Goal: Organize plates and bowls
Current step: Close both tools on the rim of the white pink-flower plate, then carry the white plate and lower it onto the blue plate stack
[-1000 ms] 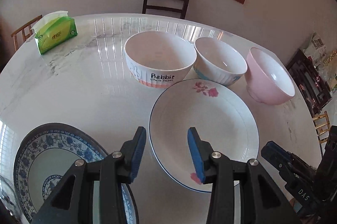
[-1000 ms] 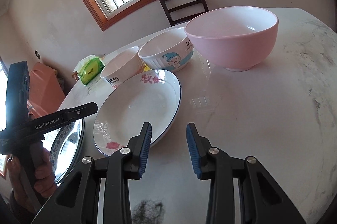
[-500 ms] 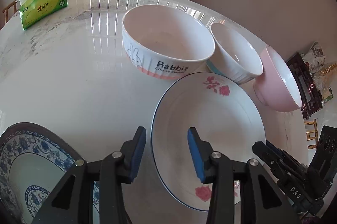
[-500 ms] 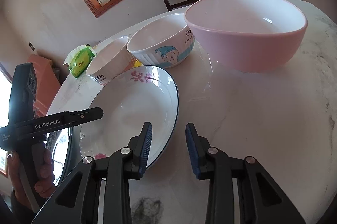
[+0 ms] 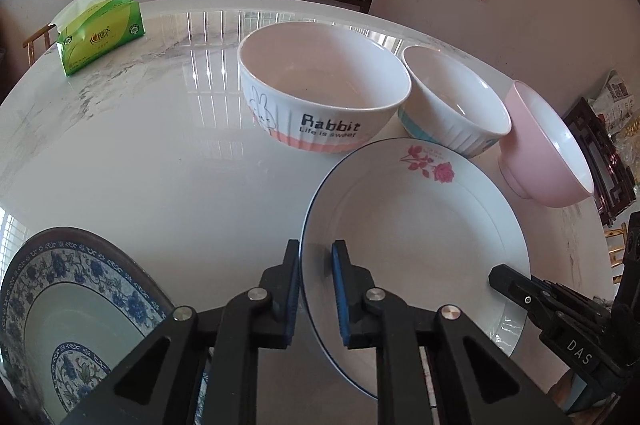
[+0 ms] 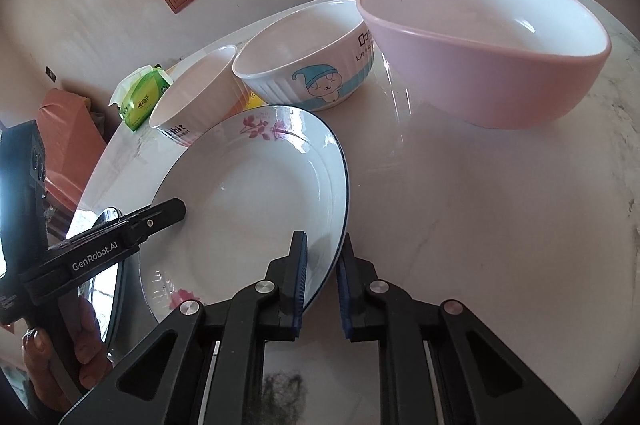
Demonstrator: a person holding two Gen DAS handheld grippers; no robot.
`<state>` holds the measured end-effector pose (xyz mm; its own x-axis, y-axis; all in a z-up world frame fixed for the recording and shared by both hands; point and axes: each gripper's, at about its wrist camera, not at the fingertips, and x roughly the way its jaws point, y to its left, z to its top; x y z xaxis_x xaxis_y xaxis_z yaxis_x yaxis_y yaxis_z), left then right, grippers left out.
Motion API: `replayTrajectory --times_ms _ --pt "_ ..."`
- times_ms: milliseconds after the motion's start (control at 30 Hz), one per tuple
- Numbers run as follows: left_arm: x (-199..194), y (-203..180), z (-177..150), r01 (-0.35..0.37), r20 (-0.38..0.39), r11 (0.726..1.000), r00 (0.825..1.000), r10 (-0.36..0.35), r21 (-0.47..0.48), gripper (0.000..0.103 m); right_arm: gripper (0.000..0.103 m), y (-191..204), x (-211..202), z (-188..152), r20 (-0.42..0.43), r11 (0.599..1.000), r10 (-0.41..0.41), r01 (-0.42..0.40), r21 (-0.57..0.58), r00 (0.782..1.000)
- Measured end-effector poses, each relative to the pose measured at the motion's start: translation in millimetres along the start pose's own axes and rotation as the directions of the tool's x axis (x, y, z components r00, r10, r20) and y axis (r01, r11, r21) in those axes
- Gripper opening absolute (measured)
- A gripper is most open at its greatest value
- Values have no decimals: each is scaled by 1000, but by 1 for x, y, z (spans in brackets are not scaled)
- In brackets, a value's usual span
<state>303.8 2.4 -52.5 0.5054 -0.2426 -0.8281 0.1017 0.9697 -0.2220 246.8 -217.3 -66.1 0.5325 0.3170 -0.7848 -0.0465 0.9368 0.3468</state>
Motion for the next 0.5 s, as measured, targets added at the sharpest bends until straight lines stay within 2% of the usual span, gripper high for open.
replayTrajectory --times_ms 233,500 --pt "-17 -18 -19 5 51 999 999 -7 32 13 13 -14 -16 -14 8 998 25 -25 60 1000" --pt "-56 -26 -52 40 102 999 994 -43 25 12 13 -14 -58 -41 59 994 63 -68 86 996"
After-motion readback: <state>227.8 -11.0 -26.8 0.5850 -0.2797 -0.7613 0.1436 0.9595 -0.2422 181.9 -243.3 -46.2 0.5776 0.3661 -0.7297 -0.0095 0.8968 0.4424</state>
